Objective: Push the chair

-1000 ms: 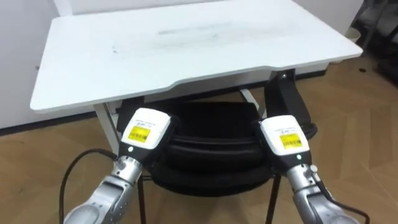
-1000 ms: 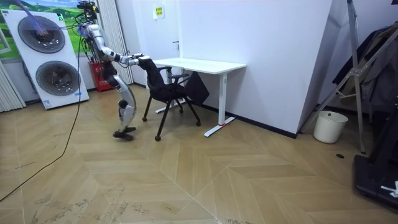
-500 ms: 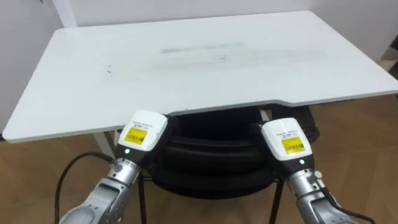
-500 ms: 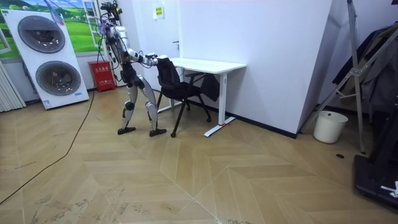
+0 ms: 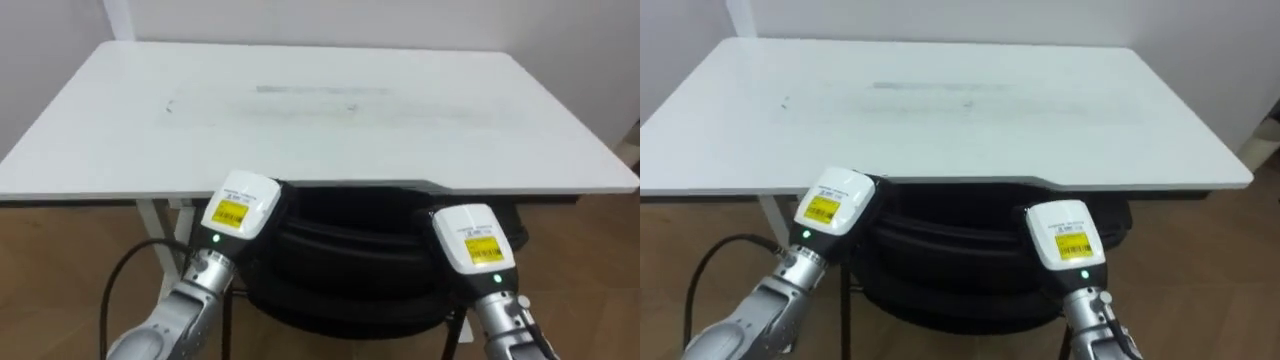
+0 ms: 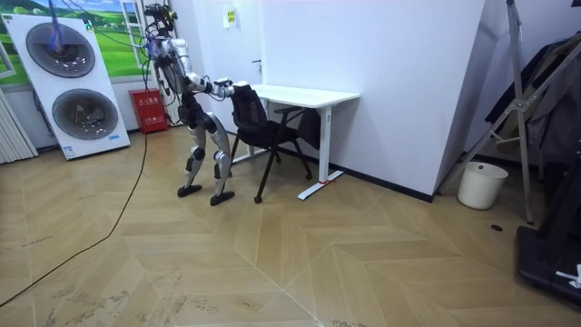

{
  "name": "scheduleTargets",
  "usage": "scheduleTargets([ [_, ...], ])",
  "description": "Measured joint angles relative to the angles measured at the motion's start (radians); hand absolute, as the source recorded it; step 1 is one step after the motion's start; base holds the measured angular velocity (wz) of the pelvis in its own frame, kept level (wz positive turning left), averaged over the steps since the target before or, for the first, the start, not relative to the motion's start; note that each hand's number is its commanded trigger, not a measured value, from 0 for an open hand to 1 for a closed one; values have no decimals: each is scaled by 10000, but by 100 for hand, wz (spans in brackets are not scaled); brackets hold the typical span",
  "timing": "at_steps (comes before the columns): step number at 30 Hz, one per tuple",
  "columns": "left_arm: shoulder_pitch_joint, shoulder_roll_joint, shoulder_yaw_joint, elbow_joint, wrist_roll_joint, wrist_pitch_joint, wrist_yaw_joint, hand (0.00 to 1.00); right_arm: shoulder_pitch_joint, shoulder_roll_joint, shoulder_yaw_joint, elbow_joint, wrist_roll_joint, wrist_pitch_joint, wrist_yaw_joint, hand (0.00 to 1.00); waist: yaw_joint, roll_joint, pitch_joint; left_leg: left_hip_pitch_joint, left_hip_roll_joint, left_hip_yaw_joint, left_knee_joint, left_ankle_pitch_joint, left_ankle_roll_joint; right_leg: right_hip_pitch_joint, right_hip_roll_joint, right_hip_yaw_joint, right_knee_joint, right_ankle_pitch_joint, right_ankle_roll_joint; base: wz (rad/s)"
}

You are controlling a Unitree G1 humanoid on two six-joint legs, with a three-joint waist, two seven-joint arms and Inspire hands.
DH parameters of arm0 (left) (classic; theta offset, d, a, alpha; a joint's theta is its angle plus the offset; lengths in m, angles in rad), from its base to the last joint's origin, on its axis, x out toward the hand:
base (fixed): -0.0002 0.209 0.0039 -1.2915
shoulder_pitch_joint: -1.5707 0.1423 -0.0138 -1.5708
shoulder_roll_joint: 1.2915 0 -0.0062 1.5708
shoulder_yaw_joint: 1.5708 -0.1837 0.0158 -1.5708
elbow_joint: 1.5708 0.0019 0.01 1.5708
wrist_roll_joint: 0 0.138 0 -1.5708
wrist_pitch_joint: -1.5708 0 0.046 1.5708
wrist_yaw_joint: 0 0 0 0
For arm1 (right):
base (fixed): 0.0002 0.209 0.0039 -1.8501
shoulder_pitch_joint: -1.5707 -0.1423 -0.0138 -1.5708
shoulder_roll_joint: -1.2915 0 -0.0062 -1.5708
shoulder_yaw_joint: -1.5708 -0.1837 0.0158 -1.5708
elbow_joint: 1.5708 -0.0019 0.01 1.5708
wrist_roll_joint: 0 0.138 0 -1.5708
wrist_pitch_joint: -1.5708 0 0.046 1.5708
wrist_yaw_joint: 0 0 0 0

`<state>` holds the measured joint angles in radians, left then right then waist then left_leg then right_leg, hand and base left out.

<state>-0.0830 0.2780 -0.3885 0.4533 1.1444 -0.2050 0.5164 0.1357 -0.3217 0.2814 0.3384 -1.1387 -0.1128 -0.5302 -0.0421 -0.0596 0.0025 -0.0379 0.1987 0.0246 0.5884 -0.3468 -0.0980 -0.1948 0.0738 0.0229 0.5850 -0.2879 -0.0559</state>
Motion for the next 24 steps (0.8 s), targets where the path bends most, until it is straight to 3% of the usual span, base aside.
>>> scheduleTargets([
  [1,-49,-55,-23,-3,48,3,18,70,27,-63,-14,6,4,-15,-96,100,-38,-38,-39,107,-102,7,-740,198,-37,20,-22,61,-488,425,61,13],
  [2,-43,-38,-32,-44,56,11,73,59,3,-81,-9,-4,20,-30,-120,100,-21,-7,-58,356,-192,11,-1606,394,-99,40,-6,141,-942,735,108,0],
  [3,-39,-27,-34,-45,56,11,119,0,-21,-86,-13,-6,14,-34,-127,59,-14,9,-64,471,-228,16,-1972,513,-155,64,13,172,-1142,879,157,-20],
  [4,-12,-50,-34,-37,55,49,185,0,-80,-82,15,4,8,-13,-128,0,-7,96,-55,718,-323,10,-2594,702,-214,131,-29,181,-1472,1116,248,-20],
  [5,28,-139,-34,-15,53,98,188,0,-93,-107,11,13,8,5,-127,0,-2,158,-89,912,-426,7,-3065,866,-318,213,-74,265,-1727,1270,350,-17],
  [10,345,-357,188,-268,-692,266,182,0,40,-150,69,6,12,60,-114,0,164,235,-96,1362,-667,29,-4030,1272,-150,565,-242,357,-2336,1596,557,1],
  [14,516,-367,527,-526,-1445,348,43,0,32,170,118,-43,29,274,-6,0,268,234,-116,1375,-667,-59,-4219,1397,-116,731,-257,294,-2790,1830,581,5],
  [21,884,-343,826,-707,-2946,880,-299,0,-4,166,83,-135,487,500,374,0,536,144,-115,1371,-752,-61,-4234,1420,-93,792,-353,277,-2956,1969,633,0],
  [24,1049,-323,1036,-788,-3497,934,-419,0,-13,107,-24,-359,670,501,701,0,586,87,-77,1355,-801,-61,-4231,1445,-70,777,-395,297,-2941,1994,668,0],
])
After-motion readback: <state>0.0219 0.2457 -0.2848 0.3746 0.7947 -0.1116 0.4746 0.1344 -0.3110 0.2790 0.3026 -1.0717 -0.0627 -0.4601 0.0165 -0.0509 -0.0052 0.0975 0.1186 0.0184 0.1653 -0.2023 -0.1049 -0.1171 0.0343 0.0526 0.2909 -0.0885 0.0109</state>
